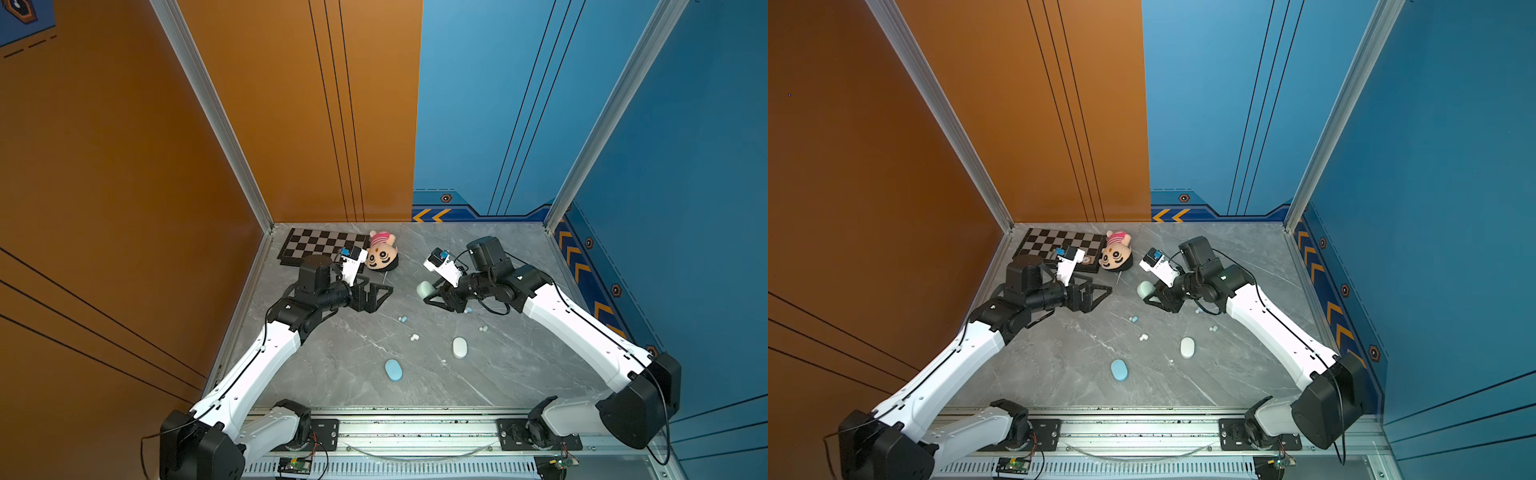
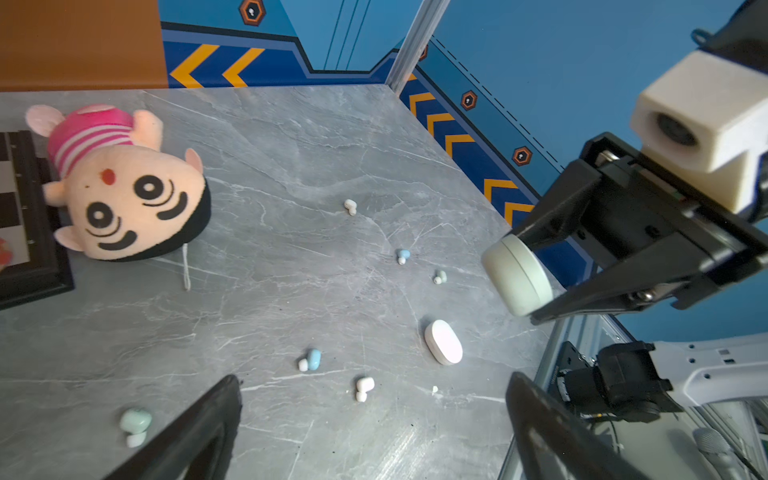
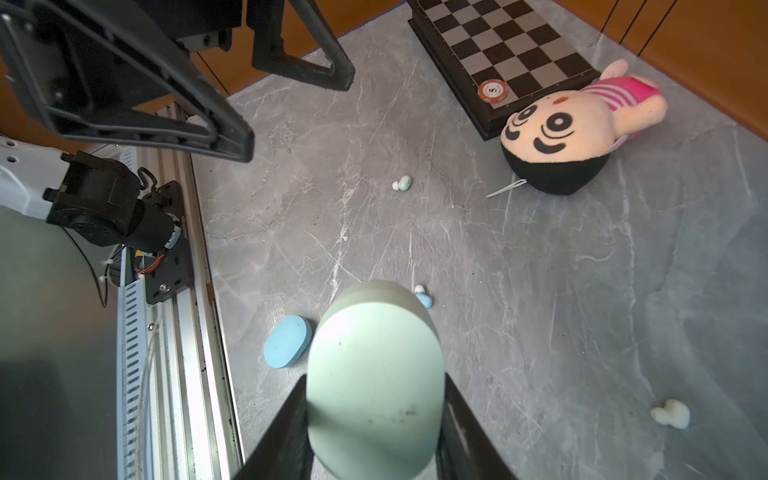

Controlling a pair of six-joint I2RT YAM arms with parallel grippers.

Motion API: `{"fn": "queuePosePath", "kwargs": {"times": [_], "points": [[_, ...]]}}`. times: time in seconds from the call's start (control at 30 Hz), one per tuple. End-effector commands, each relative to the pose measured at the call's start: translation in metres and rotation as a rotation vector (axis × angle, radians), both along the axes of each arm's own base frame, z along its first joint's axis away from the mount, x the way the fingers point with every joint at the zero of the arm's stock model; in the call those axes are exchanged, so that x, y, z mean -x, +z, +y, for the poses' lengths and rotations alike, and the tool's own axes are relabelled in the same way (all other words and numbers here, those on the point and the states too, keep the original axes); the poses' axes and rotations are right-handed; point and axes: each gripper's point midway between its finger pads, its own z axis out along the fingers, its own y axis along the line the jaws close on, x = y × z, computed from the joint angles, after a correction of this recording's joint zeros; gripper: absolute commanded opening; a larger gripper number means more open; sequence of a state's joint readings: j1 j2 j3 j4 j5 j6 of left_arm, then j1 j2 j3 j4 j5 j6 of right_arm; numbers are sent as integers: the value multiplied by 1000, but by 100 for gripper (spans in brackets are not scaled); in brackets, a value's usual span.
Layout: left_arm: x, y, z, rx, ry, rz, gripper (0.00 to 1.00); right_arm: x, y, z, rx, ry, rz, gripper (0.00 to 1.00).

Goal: Insert the wireless bluetooth earbuds into the charging case
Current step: 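Grasp the mint-green case with the right gripper and lift it toward the left gripper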

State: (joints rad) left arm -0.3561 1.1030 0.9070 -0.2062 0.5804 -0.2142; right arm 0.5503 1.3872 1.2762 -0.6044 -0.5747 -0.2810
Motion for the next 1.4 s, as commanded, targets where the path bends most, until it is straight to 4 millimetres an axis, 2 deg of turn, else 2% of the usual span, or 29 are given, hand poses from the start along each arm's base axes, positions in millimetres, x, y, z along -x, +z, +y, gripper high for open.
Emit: {"fn": "queuePosePath", "kwargs": {"times": [0.0,0.1,0.13,0.2,0.33,0.47,0.77,0.9,1.03,1.37], "points": [[18,13,-18,4,-127,-70,96,0,18,3,-50,19,-62,13],[32,14,-27,-13,-200,-134,91,14,26,7,-101,80,-26,13],[35,20,-31,3,-228,-175,88,19,26,7,-109,106,-23,13],[44,22,-37,14,-292,-202,79,28,25,5,-102,141,-28,13],[58,26,-46,34,-387,-226,71,44,21,-1,-82,213,-42,13],[69,30,-56,61,-472,-231,69,57,17,-5,-68,276,-56,13],[92,30,-79,49,-591,-258,65,70,19,-3,-81,345,-69,13],[97,29,-83,40,-613,-278,63,81,20,0,-101,388,-49,14],[104,30,-91,41,-658,-297,55,91,20,-1,-118,416,-24,16],[118,29,-103,32,-717,-330,53,107,23,0,-161,459,6,17]]}}
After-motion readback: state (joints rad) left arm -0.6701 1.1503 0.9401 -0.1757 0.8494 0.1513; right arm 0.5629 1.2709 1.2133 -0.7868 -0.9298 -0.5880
